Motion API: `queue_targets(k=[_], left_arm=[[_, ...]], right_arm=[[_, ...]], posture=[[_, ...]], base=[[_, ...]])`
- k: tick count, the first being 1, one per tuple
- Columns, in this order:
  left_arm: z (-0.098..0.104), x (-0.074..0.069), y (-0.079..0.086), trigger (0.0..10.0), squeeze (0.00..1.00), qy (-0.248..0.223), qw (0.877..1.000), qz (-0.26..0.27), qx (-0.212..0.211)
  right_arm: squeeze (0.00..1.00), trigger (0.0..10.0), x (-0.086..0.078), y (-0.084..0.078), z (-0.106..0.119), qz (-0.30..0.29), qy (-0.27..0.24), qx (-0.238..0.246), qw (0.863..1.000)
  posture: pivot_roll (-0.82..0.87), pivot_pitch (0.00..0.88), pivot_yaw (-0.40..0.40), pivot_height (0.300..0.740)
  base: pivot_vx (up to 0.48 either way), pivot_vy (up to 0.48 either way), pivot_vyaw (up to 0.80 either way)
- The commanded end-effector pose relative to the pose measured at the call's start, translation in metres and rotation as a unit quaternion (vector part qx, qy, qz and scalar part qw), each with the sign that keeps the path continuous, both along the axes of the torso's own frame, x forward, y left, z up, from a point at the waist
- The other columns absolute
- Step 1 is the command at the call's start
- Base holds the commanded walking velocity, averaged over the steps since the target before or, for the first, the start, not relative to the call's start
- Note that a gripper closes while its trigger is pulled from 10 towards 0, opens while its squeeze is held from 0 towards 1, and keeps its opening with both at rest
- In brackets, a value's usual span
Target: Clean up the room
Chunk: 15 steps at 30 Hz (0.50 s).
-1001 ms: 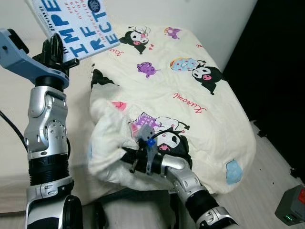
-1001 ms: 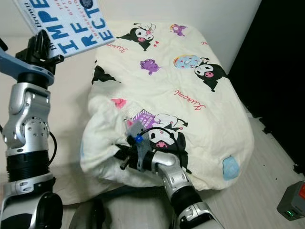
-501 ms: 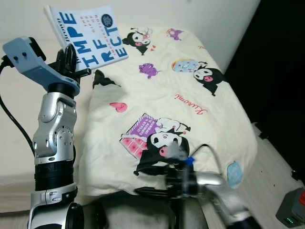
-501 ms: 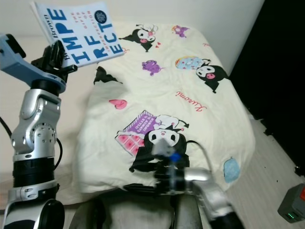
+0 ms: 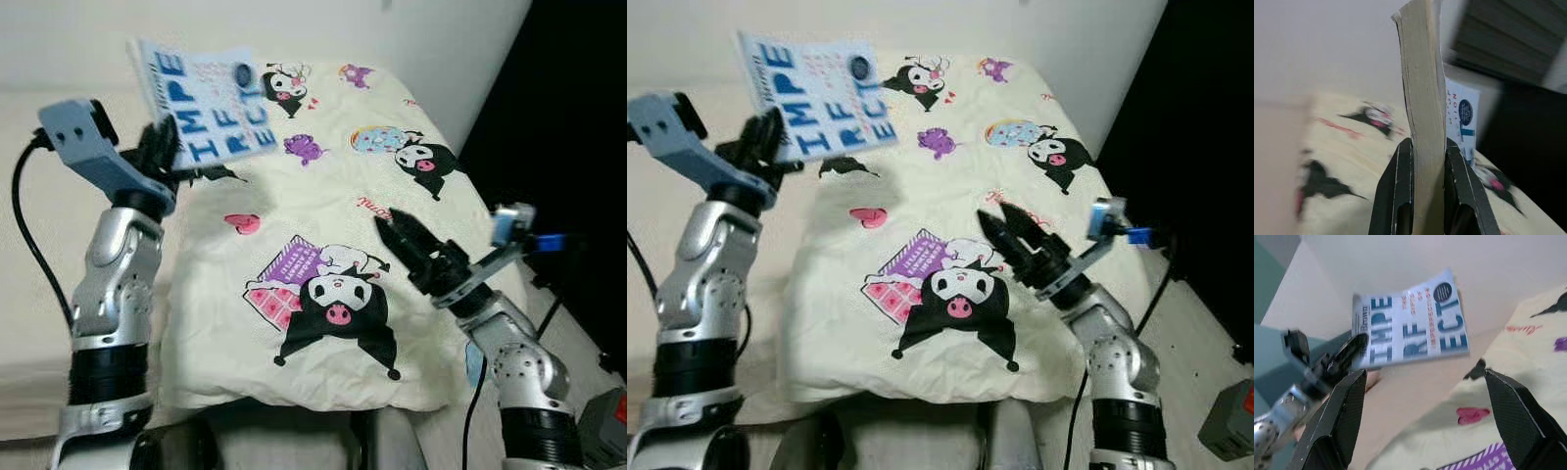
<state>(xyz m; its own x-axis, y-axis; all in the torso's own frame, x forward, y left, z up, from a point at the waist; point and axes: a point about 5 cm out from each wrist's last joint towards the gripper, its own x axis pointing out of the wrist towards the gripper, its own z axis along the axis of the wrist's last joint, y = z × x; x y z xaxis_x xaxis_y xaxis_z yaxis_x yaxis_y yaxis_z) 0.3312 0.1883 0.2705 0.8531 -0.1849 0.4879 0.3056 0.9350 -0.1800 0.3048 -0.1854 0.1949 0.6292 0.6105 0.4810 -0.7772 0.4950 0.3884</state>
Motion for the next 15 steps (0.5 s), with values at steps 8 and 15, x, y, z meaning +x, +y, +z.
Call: queue_targets(k=[8,15], left_arm=[[0.006,-0.026,0.012,5.0,0.0,-0.026,0.983,-0.166,0.068],[-0.004,-0.04,0.006,10.0,0.0,-0.009,0.964,-0.254,0.081]], right_arm=[[0.0,10.0,-0.01,-0.039,0.011,-0.035,0.004,-0.013,0.999],[0.0,10.0,-0.019,-0.055,0.014,-0.044,0.008,-0.016,0.999]], posture=[[-0.11,0.108,-0.045,0.606],[-0.11,0.112,-0.046,0.636]], base=[[0.0,0.0,0.0],[0.0,0.0,0.0]])
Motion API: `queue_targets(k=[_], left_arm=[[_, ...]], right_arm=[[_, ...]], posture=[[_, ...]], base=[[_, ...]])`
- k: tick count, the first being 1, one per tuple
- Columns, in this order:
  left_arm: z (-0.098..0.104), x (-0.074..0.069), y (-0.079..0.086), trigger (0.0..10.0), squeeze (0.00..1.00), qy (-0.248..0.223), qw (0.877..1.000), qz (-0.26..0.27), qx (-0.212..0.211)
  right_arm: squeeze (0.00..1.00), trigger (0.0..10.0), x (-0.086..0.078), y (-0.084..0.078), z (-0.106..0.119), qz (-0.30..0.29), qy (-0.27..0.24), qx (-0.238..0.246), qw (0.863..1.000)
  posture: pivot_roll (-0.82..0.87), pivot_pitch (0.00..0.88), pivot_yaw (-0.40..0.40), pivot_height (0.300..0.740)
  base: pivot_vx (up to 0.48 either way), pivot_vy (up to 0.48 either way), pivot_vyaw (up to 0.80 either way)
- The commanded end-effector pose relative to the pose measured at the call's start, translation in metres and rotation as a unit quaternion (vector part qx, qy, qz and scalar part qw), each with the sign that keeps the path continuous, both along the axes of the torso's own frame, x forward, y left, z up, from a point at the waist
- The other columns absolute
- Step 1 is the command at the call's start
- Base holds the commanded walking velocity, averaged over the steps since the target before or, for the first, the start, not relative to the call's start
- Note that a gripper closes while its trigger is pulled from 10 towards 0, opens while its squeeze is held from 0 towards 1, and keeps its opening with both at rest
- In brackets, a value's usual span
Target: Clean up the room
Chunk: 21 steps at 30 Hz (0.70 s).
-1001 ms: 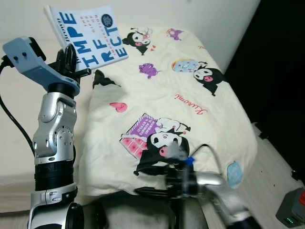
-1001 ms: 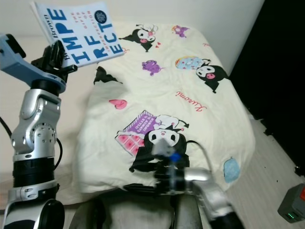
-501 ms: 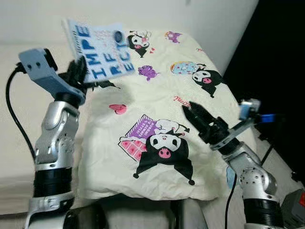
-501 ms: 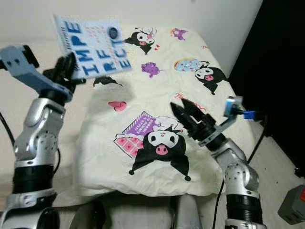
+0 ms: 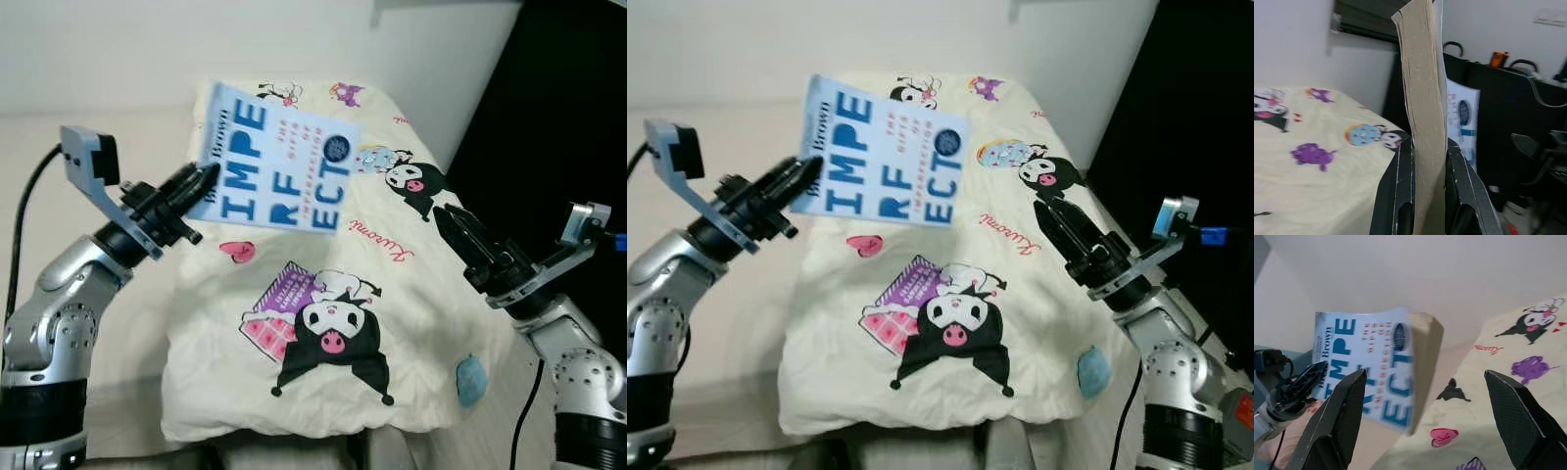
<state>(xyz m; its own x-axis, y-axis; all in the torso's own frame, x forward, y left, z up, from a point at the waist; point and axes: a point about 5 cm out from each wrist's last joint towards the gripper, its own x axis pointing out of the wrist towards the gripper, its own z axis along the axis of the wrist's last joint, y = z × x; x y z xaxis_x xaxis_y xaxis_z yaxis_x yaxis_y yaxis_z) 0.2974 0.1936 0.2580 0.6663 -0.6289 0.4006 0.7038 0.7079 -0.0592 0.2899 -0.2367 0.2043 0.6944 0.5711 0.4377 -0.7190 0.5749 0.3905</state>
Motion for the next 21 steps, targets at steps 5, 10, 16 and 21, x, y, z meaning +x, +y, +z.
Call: queue_targets(k=[5,10,16,21], left_arm=[[0.009,-0.016,-0.007,10.0,0.0,-0.027,0.996,-0.085,0.002],[0.011,-0.031,-0.028,10.0,0.0,-0.039,0.985,-0.17,0.008],[0.014,-0.049,-0.052,10.0,0.0,-0.05,0.968,-0.246,-0.003],[0.014,-0.055,-0.056,10.0,0.0,-0.046,0.962,-0.267,-0.01]], right_arm=[[0.0,10.0,-0.013,0.001,0.006,0.039,-0.011,-0.011,0.999],[0.0,10.0,-0.026,0.031,-0.003,0.14,0.005,-0.052,0.989],[0.0,10.0,-0.028,0.046,-0.009,0.169,0.014,-0.043,0.985],[0.0,10.0,-0.028,0.047,-0.008,0.171,0.015,-0.039,0.984]], posture=[[-0.12,0.113,-0.043,0.651],[-0.12,0.113,-0.045,0.671],[-0.12,0.116,-0.049,0.701],[-0.12,0.118,-0.049,0.716]], base=[[0.0,0.0,0.0],[0.0,0.0,0.0],[0.0,0.0,0.0],[0.0,0.0,0.0]])
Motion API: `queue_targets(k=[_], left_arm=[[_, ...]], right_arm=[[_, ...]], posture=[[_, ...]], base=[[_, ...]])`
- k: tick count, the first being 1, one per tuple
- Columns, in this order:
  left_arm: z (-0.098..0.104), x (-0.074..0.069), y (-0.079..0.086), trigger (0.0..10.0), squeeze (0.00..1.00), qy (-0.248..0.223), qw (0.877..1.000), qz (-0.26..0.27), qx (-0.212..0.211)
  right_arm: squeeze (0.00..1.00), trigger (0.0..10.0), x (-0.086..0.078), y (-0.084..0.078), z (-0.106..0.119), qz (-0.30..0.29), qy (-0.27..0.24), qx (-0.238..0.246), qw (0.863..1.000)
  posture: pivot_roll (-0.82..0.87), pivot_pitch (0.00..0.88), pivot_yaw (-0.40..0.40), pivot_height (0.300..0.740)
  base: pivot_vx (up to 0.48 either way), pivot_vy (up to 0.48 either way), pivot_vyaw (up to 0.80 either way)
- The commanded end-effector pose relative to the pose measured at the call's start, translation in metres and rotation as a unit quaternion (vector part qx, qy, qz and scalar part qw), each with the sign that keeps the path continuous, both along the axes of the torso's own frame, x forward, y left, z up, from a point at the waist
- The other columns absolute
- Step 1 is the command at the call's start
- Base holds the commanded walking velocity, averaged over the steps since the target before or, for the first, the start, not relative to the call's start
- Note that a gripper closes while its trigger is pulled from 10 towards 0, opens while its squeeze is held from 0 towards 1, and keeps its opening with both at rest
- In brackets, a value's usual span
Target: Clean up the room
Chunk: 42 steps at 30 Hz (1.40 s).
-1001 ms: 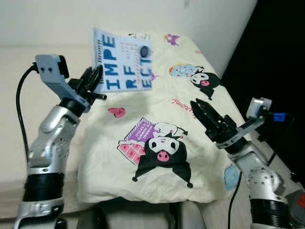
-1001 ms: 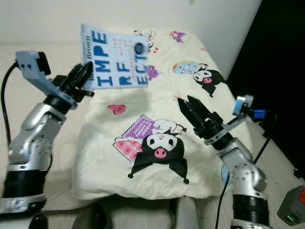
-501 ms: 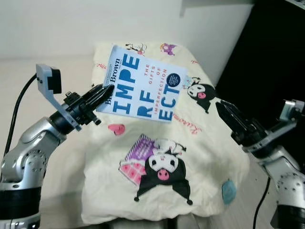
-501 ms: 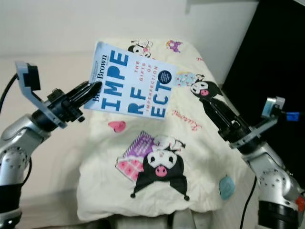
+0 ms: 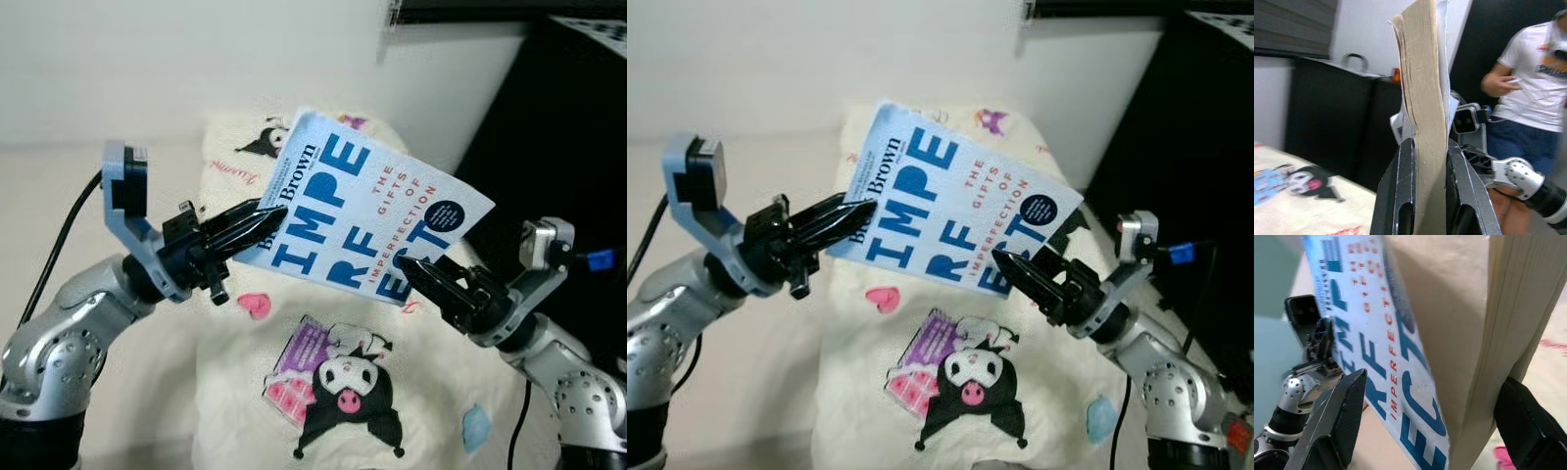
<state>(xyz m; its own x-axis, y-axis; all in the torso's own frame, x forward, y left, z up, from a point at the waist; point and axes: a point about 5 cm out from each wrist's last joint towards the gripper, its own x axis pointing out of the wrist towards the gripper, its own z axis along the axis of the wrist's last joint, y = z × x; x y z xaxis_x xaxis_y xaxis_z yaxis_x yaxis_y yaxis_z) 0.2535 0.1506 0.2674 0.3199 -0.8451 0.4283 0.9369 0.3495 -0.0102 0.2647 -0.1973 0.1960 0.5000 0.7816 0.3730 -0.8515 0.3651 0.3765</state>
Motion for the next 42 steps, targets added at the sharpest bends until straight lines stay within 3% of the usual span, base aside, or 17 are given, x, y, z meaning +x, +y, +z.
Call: queue_targets(k=[1,5,15,23,24,28,36,39,42], left_arm=[[0.003,-0.013,-0.016,10.0,0.0,-0.012,0.998,-0.059,-0.003],[0.002,-0.014,-0.017,10.0,0.0,-0.012,0.999,-0.048,0.012],[0.005,-0.007,-0.006,10.0,0.0,0.002,1.0,-0.021,-0.013],[0.003,0.001,-0.003,10.0,0.0,0.01,1.0,0.011,-0.009],[-0.004,0.008,0.001,10.0,0.0,0.017,0.999,0.048,0.008],[-0.006,0.014,0.008,10.0,0.0,0.02,0.997,0.075,0.016],[0.007,0.022,0.037,10.0,0.0,0.01,0.991,0.13,-0.01],[0.008,0.023,0.04,10.0,0.0,0.01,0.99,0.136,-0.02],[0.011,0.019,0.037,10.0,0.0,0.003,0.993,0.106,-0.042]], right_arm=[[0.0,10.0,-0.003,0.007,0.0,0.021,0.003,-0.004,1.0],[0.0,10.0,-0.004,0.008,0.0,0.023,0.005,-0.008,1.0],[0.0,10.0,-0.006,0.008,-0.002,0.017,0.005,-0.006,1.0],[0.0,10.0,-0.005,0.006,-0.005,0.005,0.012,-0.009,1.0],[0.0,10.0,-0.007,0.004,-0.007,0.0,0.016,-0.009,1.0],[0.0,10.0,-0.009,0.0,-0.008,-0.002,0.019,-0.009,1.0],[0.0,10.0,-0.023,-0.025,-0.009,-0.03,0.024,-0.011,0.999],[0.0,10.0,-0.025,-0.03,-0.009,-0.039,0.024,-0.01,0.999],[0.0,10.0,-0.026,-0.037,-0.01,-0.052,0.025,-0.008,0.998]], posture=[[-0.12,0.117,-0.049,0.721],[-0.12,0.118,-0.05,0.74],[-0.12,0.119,-0.048,0.74],[-0.12,0.119,-0.049,0.74],[-0.13,0.119,-0.05,0.74],[-0.13,0.117,-0.051,0.74],[-0.13,0.111,-0.05,0.74],[-0.13,0.107,-0.049,0.74],[-0.14,0.104,-0.046,0.74]], base=[[-0.48,0.0,0.0],[-0.48,0.0,0.0],[-0.287,0.0,0.0],[0.0,0.0,0.0],[0.0,0.0,0.0],[0.0,0.0,0.0],[0.0,0.0,0.0],[0.0,0.0,0.0],[0.0,0.0,0.0]])
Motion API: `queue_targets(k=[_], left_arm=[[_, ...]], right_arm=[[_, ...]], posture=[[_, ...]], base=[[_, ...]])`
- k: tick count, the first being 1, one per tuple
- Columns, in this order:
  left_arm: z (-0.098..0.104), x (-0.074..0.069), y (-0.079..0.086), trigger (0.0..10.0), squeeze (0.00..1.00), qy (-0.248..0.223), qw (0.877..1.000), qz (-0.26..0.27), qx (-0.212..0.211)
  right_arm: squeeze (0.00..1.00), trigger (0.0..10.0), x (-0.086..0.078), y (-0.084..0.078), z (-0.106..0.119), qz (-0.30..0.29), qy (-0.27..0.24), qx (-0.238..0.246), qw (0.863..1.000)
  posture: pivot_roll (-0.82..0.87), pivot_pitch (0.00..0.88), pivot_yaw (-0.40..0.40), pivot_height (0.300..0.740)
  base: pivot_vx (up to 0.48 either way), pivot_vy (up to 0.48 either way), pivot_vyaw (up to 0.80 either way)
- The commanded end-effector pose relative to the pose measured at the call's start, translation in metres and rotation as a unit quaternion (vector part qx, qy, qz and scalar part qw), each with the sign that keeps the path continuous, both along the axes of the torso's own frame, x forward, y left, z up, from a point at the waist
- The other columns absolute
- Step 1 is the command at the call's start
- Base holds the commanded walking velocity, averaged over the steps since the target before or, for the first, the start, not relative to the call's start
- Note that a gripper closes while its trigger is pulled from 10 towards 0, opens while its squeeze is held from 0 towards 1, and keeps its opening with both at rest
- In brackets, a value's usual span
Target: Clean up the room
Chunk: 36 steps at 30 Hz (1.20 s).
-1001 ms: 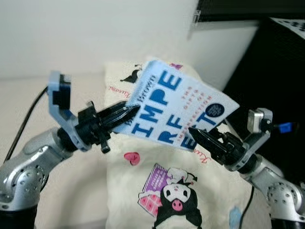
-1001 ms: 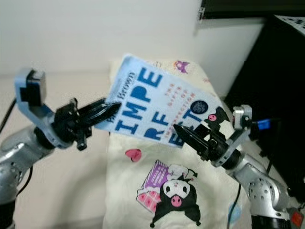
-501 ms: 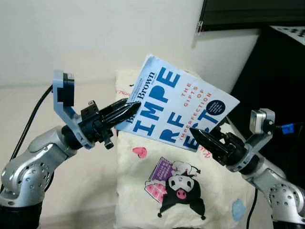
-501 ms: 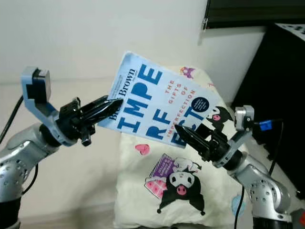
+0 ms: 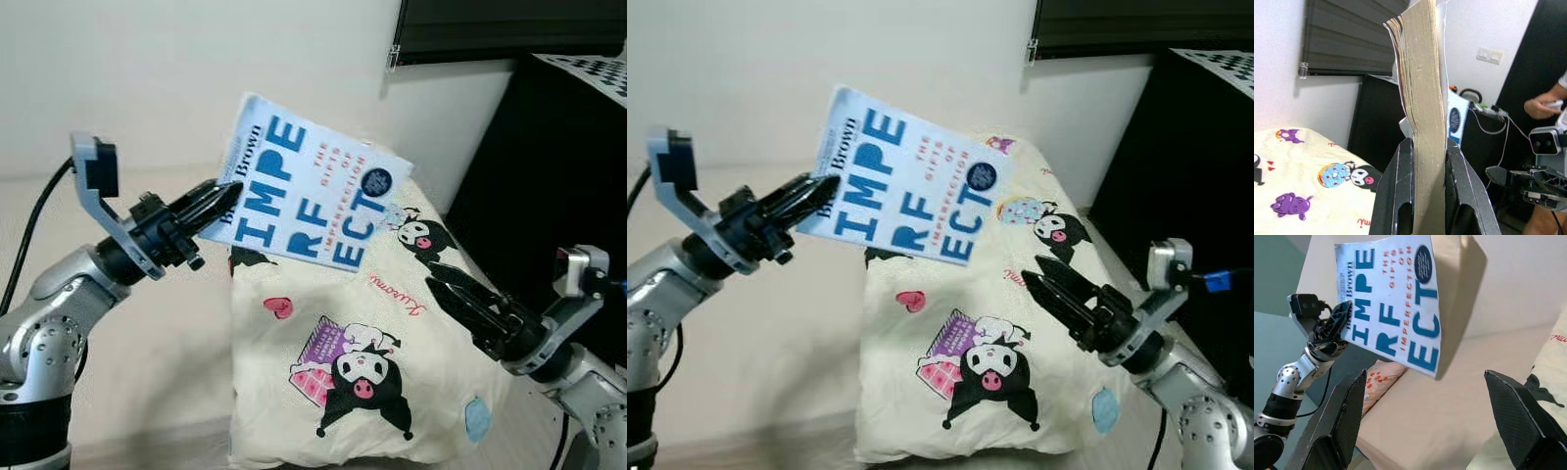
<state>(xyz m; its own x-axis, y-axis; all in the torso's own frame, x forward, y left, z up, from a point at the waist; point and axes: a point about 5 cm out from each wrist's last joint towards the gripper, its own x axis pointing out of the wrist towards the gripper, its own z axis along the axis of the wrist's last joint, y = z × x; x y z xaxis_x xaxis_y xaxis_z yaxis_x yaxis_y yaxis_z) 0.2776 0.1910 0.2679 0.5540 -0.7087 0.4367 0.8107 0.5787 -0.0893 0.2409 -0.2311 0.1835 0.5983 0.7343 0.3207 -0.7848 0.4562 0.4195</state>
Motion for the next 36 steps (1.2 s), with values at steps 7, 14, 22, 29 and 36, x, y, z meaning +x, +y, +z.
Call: queue_targets(k=[7,14,22,29,36], left_arm=[[0.009,-0.021,-0.018,10.0,0.0,-0.048,0.994,-0.102,-0.007],[0.01,-0.033,-0.037,10.0,0.0,-0.055,0.986,-0.155,-0.01],[0.01,-0.036,-0.047,10.0,0.0,-0.055,0.982,-0.178,-0.013],[0.005,-0.033,-0.044,10.0,0.0,-0.042,0.985,-0.169,0.001],[-0.011,-0.021,-0.034,10.0,0.0,-0.004,0.992,-0.123,0.019]], right_arm=[[0.0,10.0,0.002,0.0,0.002,-0.005,-0.008,0.004,1.0],[0.0,10.0,0.012,0.018,0.005,0.01,-0.014,0.006,1.0],[0.0,10.0,0.01,0.03,0.01,0.039,-0.027,0.015,0.999],[0.0,0.0,0.007,0.022,0.019,0.045,-0.048,0.05,0.997],[0.0,0.0,0.008,0.015,0.023,0.028,-0.058,0.051,0.997]], posture=[[-0.13,0.106,-0.045,0.74],[-0.13,0.108,-0.049,0.74],[-0.13,0.11,-0.049,0.74],[-0.13,0.11,-0.047,0.74],[-0.13,0.109,-0.047,0.74]], base=[[0.0,0.0,0.0],[0.0,0.0,0.0],[0.0,0.0,0.0],[0.0,0.0,0.0],[0.0,0.0,0.0]])
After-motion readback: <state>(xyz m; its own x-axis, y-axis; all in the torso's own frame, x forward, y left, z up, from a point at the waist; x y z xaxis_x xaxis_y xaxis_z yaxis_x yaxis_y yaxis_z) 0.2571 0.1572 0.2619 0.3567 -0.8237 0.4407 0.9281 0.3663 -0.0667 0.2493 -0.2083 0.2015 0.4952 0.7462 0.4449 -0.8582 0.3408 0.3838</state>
